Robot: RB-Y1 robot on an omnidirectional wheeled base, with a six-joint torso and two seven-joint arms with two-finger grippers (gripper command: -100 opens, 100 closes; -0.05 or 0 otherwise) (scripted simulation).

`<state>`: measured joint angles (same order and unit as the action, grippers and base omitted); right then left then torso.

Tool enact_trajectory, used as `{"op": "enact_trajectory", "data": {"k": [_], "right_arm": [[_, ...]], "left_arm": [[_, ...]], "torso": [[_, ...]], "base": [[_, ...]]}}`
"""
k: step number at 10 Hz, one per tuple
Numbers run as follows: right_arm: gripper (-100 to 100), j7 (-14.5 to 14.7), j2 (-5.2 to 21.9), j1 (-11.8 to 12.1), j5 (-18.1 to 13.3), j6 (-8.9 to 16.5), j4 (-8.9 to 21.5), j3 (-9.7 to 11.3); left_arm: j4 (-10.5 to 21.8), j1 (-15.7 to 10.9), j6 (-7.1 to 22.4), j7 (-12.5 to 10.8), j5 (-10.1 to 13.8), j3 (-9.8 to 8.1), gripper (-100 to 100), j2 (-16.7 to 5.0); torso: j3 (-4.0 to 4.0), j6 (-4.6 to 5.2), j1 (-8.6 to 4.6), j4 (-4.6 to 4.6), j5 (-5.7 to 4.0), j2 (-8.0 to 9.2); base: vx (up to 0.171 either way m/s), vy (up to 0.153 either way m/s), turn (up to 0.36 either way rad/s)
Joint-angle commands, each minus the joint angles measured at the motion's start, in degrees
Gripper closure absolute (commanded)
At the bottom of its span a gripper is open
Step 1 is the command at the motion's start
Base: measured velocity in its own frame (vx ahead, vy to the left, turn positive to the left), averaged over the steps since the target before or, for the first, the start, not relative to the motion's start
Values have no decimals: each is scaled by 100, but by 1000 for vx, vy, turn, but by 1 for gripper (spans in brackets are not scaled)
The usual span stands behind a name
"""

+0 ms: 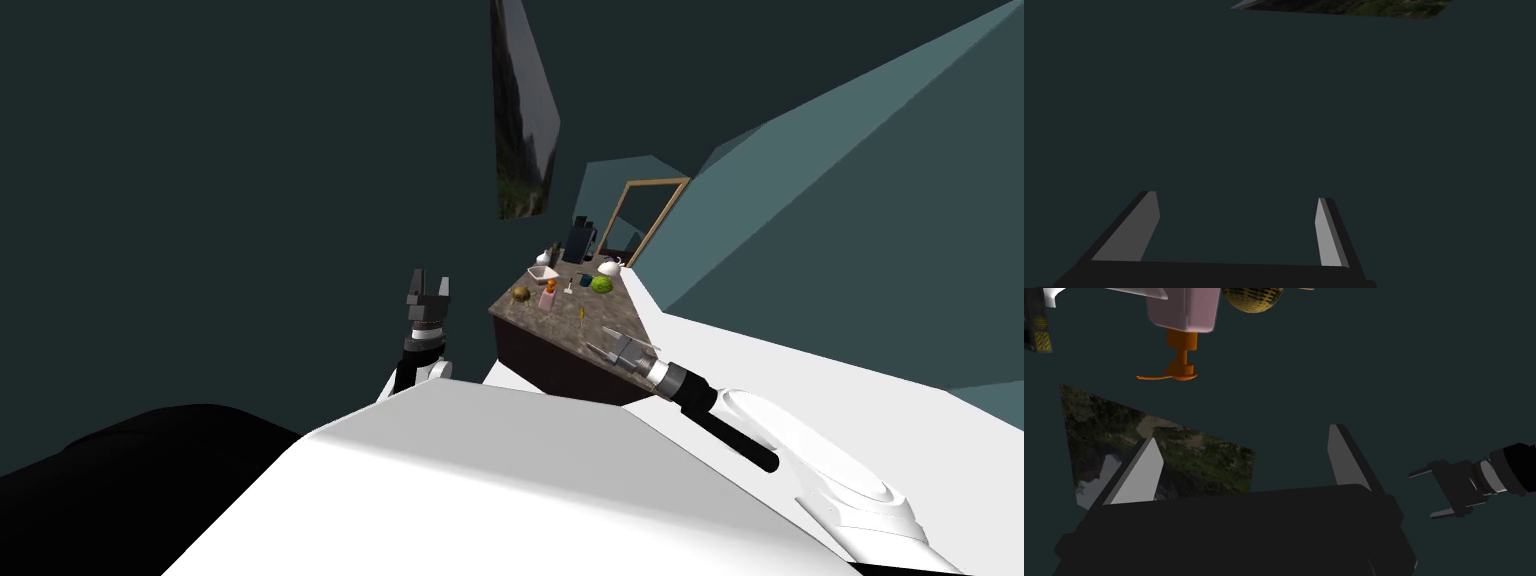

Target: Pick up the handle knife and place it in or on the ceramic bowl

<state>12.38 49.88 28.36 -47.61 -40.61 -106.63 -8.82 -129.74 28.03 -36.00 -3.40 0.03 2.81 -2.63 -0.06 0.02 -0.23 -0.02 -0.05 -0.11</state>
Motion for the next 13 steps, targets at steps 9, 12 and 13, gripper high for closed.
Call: {"op": "enact_trajectory", "data": {"k": [9, 12, 13], "right_arm": [[-100, 541, 765, -611, -1355, -264, 386, 209], [-100, 811, 1079, -836, -1857, -352, 581, 343], [-100, 811, 1079, -836, -1934, -352, 581, 343]], "left_arm": [[0, 0, 0, 0, 0, 0, 0, 0], [0, 0, 0, 0, 0, 0, 0, 0], [0, 0, 0, 0, 0, 0, 0, 0]], "torso": [[0, 1, 3, 0, 0, 0], [3, 5, -5, 1, -2, 6], [2, 3, 0, 0, -1, 3]], "base": [[-4, -32, 118], [-14, -46, 178], [-15, -29, 58]]}}
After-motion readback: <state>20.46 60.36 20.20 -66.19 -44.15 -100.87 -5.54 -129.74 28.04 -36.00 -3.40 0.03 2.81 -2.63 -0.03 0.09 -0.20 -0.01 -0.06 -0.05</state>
